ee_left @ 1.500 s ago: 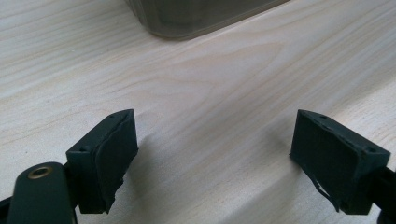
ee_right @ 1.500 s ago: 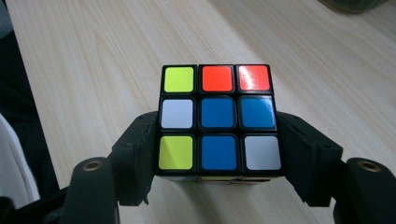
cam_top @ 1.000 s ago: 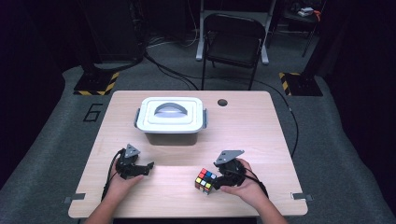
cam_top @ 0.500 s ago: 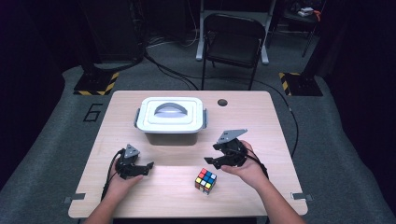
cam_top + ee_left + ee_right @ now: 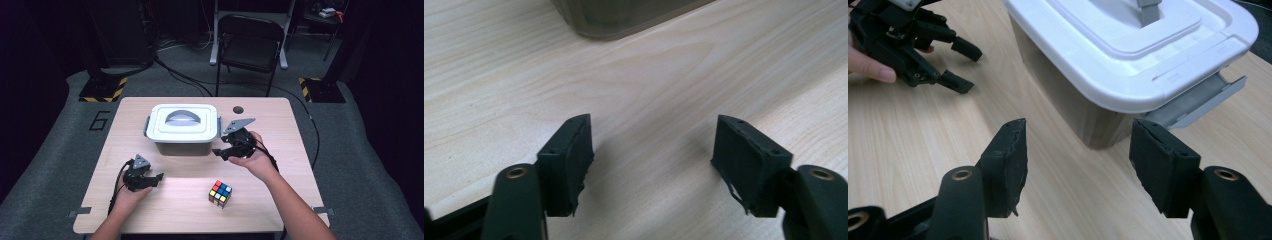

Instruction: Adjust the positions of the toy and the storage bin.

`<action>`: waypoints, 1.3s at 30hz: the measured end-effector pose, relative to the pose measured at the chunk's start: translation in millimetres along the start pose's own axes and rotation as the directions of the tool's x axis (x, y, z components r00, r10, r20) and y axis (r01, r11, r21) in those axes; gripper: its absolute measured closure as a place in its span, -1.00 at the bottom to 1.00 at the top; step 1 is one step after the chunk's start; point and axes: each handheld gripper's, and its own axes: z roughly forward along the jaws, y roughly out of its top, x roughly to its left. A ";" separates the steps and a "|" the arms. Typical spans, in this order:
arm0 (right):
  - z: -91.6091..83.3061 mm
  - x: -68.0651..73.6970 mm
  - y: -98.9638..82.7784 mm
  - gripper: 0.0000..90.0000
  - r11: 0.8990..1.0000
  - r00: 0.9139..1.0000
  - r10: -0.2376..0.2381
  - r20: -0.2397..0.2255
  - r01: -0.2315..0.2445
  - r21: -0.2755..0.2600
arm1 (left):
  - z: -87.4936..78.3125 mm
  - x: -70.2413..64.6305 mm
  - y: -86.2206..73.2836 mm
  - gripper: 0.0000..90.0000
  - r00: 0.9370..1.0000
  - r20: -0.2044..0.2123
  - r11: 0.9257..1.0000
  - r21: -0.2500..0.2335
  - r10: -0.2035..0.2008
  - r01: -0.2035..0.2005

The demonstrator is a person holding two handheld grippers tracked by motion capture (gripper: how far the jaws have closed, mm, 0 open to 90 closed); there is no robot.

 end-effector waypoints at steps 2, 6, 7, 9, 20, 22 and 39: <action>1.9 -2.5 4.1 -0.11 1.000 1.000 -0.010 0.008 0.010 -0.008 | -1.7 0.6 1.4 -0.23 1.000 0.010 1.000 0.007 -0.006 0.005; 6.7 -7.2 9.5 -0.11 1.000 0.999 -0.013 0.033 0.013 -0.022 | -7.6 1.6 6.4 -0.20 1.000 0.022 1.000 -0.010 -0.021 0.021; 7.5 -9.1 10.1 -0.12 1.000 0.999 -0.011 0.044 0.012 -0.026 | -9.8 1.9 8.3 -0.20 0.999 0.025 1.000 -0.018 -0.021 0.022; 9.1 -13.7 10.5 -0.12 0.999 0.999 0.016 0.050 -0.014 -0.038 | -15.2 2.5 12.3 -0.18 0.999 0.031 0.999 -0.035 -0.023 0.024; 22.0 -23.8 7.1 -0.20 1.000 0.998 0.026 0.051 -0.026 0.005 | -43.3 22.3 32.8 -0.19 0.996 0.018 0.991 -0.093 -0.093 0.094; 23.8 -23.6 7.5 -0.23 1.000 0.998 0.027 0.050 -0.027 0.003 | -47.4 27.6 36.0 -0.20 0.994 0.009 0.989 -0.101 -0.105 0.105; 27.6 -48.4 -3.1 -0.04 0.991 0.986 0.131 0.106 -0.133 0.015 | -62.3 43.5 67.4 -0.20 0.990 0.016 0.978 -0.151 -0.140 0.141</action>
